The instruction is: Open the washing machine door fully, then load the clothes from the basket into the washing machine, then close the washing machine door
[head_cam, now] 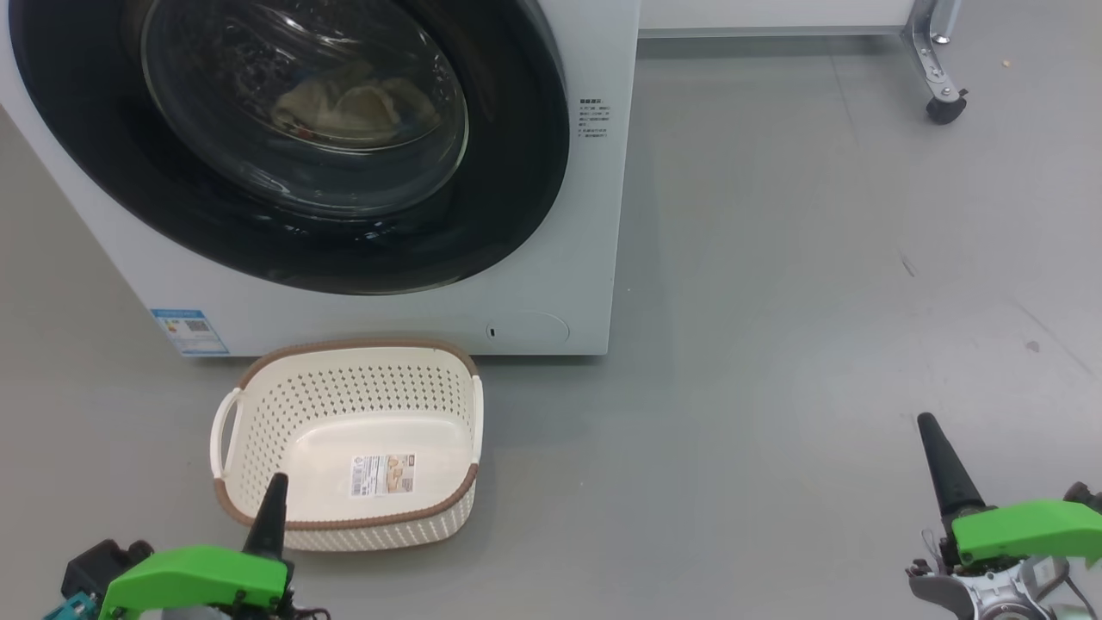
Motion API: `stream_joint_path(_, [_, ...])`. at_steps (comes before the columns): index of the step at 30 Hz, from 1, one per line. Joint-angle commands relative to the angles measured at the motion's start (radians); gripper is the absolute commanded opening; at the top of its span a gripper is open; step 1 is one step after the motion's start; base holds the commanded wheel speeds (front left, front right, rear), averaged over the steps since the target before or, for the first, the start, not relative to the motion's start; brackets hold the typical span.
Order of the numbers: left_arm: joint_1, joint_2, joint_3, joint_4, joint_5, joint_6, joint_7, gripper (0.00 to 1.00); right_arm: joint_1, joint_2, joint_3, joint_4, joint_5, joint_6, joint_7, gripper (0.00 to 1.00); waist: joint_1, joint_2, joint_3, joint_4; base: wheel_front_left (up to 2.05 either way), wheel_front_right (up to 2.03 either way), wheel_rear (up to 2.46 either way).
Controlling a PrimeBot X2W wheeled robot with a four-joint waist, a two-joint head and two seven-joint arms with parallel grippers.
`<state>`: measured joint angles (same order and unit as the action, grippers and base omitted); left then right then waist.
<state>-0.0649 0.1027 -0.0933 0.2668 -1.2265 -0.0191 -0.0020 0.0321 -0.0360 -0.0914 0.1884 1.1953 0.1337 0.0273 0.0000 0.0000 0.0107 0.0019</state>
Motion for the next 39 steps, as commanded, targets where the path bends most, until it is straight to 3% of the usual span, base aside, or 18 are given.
stream_joint_path(1, [-0.042, 0.004, 0.045, -0.025, -0.025, -0.015, 0.007, 0.00, -0.057, -0.030, 0.010, -0.024, 0.029, -0.002, 0.006, 0.00, 0.0000, 0.0000, 0.000, 0.000, 0.00, 0.00, 0.00])
stream_joint_path(23, [-0.042, -0.024, 0.131, -0.023, -0.232, -0.070, 0.064, 0.00, -0.102, -0.032, 0.007, 0.021, 0.259, -0.003, 0.039, 0.00, 0.0000, 0.0000, -0.004, -0.001, 0.00, 0.00, 0.00])
stream_joint_path(24, [-0.042, -0.037, 0.172, -0.022, -0.330, -0.096, 0.091, 0.00, -0.124, -0.032, 0.005, 0.042, 0.368, -0.003, 0.055, 0.00, 0.0000, 0.0000, -0.006, -0.002, 0.00, 0.00, 0.00])
stream_joint_path(30, [-0.042, -0.045, 0.197, -0.022, -0.389, -0.111, 0.107, 0.00, -0.137, -0.033, 0.003, 0.055, 0.434, -0.003, 0.065, 0.00, 0.0000, 0.0000, -0.008, -0.002, 0.00, 0.00, 0.00])
stream_joint_path(39, [-0.042, -0.046, 0.199, -0.022, -0.389, -0.112, 0.109, 0.00, -0.138, -0.031, 0.000, 0.055, 0.432, -0.003, 0.068, 0.00, 0.0000, 0.0000, -0.008, -0.002, 0.00, 0.00, 0.00])
